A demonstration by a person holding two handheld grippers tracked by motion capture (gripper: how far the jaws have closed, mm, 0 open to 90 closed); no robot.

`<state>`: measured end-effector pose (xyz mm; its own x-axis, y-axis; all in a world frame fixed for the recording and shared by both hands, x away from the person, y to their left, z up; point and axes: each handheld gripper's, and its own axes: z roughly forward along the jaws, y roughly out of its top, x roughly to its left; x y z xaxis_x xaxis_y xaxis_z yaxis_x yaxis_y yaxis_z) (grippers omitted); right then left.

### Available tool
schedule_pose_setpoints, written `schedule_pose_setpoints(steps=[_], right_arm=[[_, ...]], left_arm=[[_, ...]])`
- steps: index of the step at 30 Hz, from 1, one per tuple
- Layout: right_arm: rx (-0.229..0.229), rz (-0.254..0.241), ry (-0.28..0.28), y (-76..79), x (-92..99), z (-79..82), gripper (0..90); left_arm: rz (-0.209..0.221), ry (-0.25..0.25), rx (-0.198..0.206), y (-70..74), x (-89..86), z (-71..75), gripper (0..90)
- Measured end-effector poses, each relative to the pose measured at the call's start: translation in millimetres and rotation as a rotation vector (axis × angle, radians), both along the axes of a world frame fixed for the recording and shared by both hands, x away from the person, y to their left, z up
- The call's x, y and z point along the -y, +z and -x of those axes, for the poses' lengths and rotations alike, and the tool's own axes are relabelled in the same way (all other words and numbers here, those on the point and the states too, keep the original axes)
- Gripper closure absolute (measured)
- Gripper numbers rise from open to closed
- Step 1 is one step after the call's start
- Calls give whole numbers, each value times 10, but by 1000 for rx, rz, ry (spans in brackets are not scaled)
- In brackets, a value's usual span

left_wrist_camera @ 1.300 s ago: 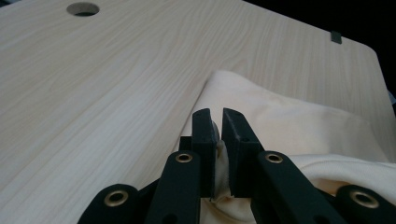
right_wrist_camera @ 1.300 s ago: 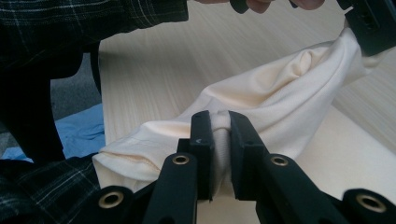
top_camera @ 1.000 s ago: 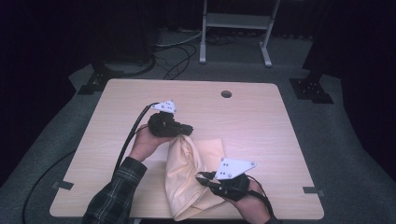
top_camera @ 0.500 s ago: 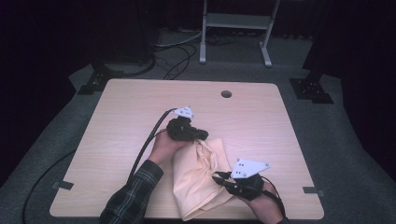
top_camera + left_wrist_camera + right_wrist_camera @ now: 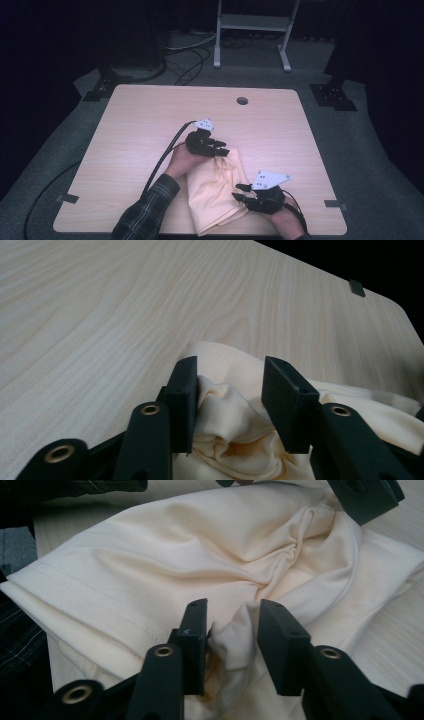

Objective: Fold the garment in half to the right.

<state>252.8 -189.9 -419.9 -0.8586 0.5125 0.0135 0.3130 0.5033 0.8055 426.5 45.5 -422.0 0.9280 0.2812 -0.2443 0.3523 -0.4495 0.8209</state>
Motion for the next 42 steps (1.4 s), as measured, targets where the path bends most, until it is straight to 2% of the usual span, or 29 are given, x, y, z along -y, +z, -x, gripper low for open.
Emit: schedule_pose_setpoints(steps=[8,11,15,16,17,19,20,21,22,25,32,36,42], right_arm=[[-48,-32,5,-17,8,-28,442],[-64,-43,7,-31,3,-42,334],[-70,-41,-6,-44,-4,-64,199],[-70,-41,-6,-44,-4,-64,199],[-71,-41,-2,-42,0,-69,140],[-71,-36,-10,-40,-1,-74,113],[-73,-36,-8,-38,2,-80,106],[-72,-40,-11,-37,12,-95,55],[-72,-40,-11,-37,12,-95,55],[-73,-46,-9,-33,26,-121,2],[-30,-88,34,43,64,-159,0],[-10,-124,32,87,119,-175,0],[0,-133,28,103,151,-189,0]], left_arm=[[7,-3,-14,-3,-3,1,424],[3,6,-11,12,-12,7,349],[-4,42,6,32,-32,13,221],[-4,42,6,32,-32,13,198],[-5,52,10,36,-47,17,179],[-7,60,12,38,-53,20,101],[-12,65,16,43,-66,23,101],[-5,76,20,48,-79,33,61],[-5,76,20,48,-79,33,16],[-7,87,32,77,-122,51,4],[-6,97,74,186,-247,152,0],[-9,106,105,269,-388,270,0],[-16,110,146,317,-585,493,0]])
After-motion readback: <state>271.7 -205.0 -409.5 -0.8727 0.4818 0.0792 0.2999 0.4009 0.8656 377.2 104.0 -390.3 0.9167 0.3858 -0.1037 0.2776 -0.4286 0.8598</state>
